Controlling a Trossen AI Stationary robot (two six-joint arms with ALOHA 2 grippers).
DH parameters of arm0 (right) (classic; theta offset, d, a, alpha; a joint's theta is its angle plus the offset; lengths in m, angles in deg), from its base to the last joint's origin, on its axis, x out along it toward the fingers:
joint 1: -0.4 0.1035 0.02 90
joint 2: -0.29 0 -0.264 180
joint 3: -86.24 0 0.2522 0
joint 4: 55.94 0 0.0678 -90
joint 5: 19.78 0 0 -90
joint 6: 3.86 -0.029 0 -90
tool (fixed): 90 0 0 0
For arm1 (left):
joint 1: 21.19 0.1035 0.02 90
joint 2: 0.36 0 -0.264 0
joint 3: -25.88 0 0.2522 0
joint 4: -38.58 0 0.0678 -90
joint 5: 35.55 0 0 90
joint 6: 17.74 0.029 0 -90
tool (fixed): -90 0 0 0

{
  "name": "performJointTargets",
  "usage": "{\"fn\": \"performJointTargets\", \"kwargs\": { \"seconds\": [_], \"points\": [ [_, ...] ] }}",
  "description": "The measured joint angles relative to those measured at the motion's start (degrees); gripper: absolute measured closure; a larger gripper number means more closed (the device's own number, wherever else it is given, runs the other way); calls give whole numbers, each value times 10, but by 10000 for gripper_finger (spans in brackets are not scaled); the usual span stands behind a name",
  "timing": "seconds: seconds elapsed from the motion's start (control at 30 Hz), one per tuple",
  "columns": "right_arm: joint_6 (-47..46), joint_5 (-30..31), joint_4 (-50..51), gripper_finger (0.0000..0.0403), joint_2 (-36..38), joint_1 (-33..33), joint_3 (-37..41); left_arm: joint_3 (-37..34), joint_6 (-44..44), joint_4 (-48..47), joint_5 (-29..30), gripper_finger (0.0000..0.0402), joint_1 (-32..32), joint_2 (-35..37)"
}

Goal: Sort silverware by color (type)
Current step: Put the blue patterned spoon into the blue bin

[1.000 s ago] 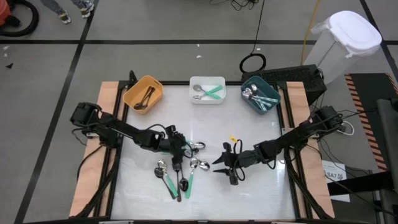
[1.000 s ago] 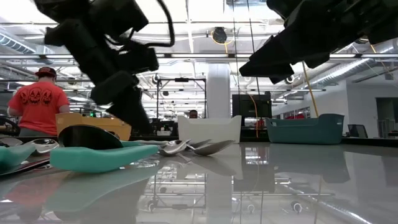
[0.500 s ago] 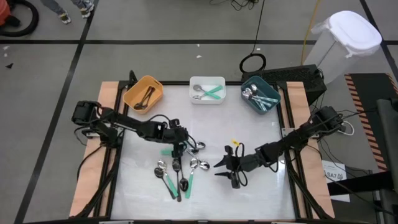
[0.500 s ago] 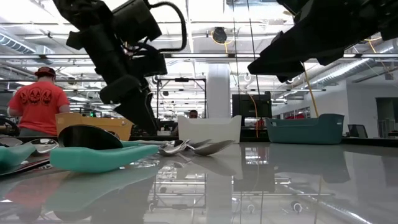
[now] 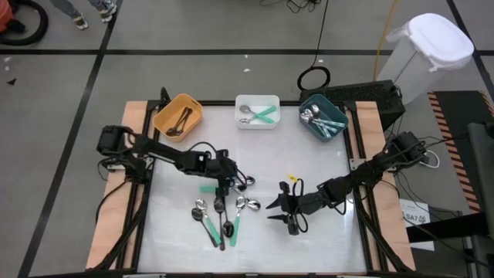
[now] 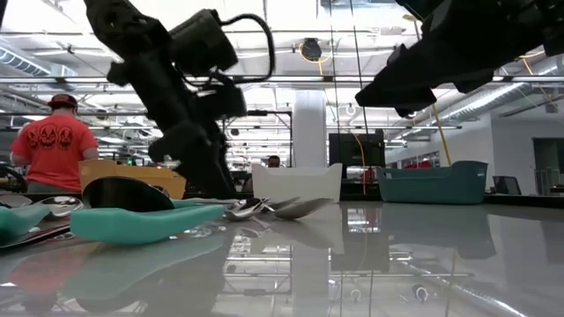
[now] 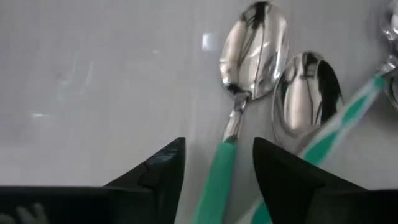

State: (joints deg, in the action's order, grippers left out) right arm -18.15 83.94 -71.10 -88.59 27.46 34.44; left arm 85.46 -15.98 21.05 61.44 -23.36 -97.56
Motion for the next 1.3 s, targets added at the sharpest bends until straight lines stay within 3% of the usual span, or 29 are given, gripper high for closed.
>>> {"fn": "performJointTargets", "kwargs": {
  "seconds": [0.5, 0.97, 1.17, 1.3],
  "points": [
    [36, 24, 5, 252, 0, 0, 0, 0, -13, 29, 20, 367, 1, -44],
    [95, 110, 27, 252, 0, -38, 0, 114, -19, 30, 198, 368, -36, -45],
    [101, 163, 23, 252, 0, -61, 4, 126, 19, 113, 213, 368, -35, 6],
    [112, 193, -32, 252, 0, -69, 36, 119, 26, 146, 269, 368, -35, 53]
  ]
}}
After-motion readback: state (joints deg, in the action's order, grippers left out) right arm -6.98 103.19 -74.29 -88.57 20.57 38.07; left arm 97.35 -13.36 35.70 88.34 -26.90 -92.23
